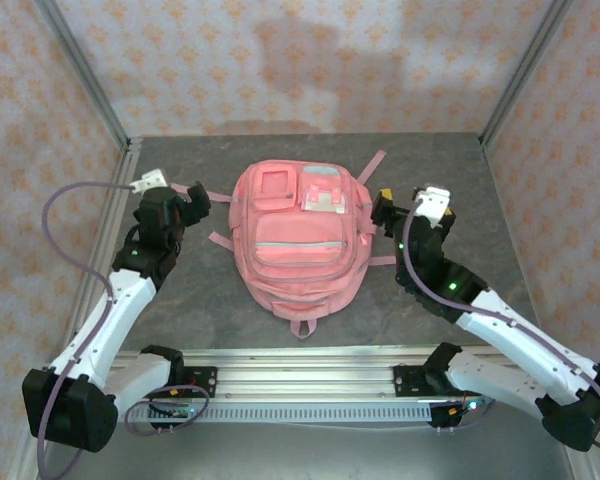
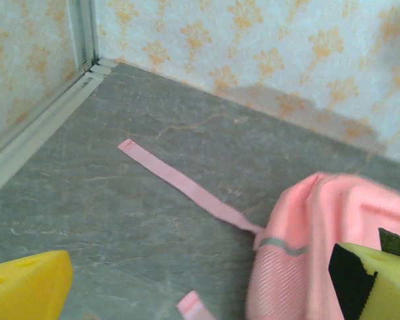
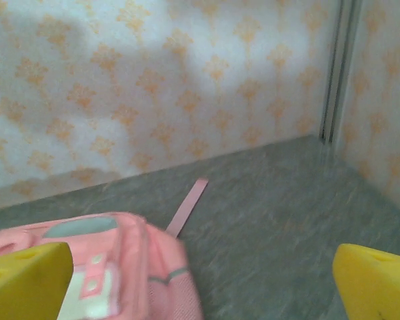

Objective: Pack books, pencil case, and school supplies into a backpack

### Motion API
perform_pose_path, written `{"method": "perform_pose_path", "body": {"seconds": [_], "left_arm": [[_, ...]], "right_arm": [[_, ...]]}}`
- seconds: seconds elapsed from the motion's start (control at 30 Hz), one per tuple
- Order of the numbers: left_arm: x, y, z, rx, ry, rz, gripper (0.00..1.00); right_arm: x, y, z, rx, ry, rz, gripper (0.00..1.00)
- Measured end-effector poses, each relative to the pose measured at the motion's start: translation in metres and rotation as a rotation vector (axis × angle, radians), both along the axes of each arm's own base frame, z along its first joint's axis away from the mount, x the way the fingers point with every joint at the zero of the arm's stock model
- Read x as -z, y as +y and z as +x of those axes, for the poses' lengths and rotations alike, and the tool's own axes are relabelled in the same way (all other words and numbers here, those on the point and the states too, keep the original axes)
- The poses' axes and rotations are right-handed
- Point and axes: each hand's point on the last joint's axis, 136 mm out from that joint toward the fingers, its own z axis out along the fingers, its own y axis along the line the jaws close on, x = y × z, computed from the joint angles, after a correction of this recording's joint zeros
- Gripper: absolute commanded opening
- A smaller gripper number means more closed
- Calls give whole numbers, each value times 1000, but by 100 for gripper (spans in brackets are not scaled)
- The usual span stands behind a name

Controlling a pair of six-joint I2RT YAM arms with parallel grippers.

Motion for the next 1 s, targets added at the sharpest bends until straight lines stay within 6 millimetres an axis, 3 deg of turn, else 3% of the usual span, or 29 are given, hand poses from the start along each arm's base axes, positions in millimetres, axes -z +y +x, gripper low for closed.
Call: {"method": "perform_pose_path", "body": {"seconds": [0.13, 0.23, 0.33, 0.5, 0.63, 0.73, 0.77, 0.87, 1.0], "left_arm": [[48, 1, 3, 81, 99, 113, 100], [79, 8, -9, 89, 132, 154, 100], [96, 9, -7, 97, 158, 181, 100], [123, 13, 5, 75, 174, 197, 100], [149, 15, 1, 73, 194, 209, 100], [147, 14, 5, 77, 149, 222, 100], [144, 13, 8, 82, 133, 227, 100], [140, 10, 22, 99, 72, 244, 100], [163, 6, 24, 142, 89, 256, 100]], "right_arm": [[48, -12, 17, -40, 35, -153, 100], [85, -47, 24, 34, 74, -141, 100], [106, -81, 29, 110, 105, -122, 100], [128, -106, 36, 160, 140, -104, 100], [171, -133, 26, 224, 180, -59, 100], [211, -136, 16, 207, 255, -55, 100], [216, -134, 17, 192, 257, -48, 100], [218, -126, 27, 145, 205, -23, 100], [220, -114, 42, 64, 167, -11, 100]]}}
